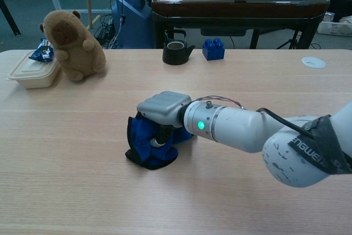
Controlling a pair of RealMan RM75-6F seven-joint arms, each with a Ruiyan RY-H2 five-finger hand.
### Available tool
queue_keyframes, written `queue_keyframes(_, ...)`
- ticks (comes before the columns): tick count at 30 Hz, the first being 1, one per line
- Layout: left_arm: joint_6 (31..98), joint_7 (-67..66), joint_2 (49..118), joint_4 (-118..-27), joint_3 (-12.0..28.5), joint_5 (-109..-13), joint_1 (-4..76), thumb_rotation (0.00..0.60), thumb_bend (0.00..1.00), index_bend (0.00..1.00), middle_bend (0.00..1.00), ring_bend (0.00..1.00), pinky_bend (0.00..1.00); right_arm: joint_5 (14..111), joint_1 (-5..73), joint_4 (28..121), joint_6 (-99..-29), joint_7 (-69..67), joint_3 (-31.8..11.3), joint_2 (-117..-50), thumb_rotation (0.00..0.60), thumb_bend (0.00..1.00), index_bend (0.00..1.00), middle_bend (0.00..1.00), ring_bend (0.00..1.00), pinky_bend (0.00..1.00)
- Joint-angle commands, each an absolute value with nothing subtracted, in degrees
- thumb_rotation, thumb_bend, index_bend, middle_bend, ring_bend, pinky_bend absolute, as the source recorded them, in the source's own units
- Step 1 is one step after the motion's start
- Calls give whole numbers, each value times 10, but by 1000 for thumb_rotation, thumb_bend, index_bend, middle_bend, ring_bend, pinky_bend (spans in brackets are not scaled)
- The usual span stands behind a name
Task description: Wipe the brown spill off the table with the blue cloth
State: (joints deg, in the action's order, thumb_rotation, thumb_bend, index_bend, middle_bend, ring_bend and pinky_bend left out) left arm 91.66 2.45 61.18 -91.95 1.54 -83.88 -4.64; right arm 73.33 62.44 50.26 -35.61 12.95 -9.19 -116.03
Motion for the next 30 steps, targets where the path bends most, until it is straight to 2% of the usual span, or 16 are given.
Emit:
queue_keyframes(1, 915, 25, 613, -919, 16, -839, -46, 600, 269, 225, 157, 103, 69, 728, 625, 477, -354, 145, -94, -1163, 600, 597, 659, 607, 486, 559)
queue_keyframes(15, 911, 25, 614, -917, 16, -840, -43, 600, 269, 225, 158, 103, 69, 682, 631, 362, -352, 167, -140, -1182, 600, 597, 659, 607, 486, 559)
queue_keyframes(23, 913, 24, 612, -920, 16, -846, -41, 600, 269, 225, 158, 103, 69, 678, 629, 442, -423, 148, -190, -1118, 600, 597, 659, 607, 487, 559)
queue_keyframes(30, 916, 24, 610, -924, 15, -849, -43, 600, 269, 225, 158, 103, 69, 622, 617, 479, -428, 205, -214, -1070, 600, 597, 659, 605, 486, 560)
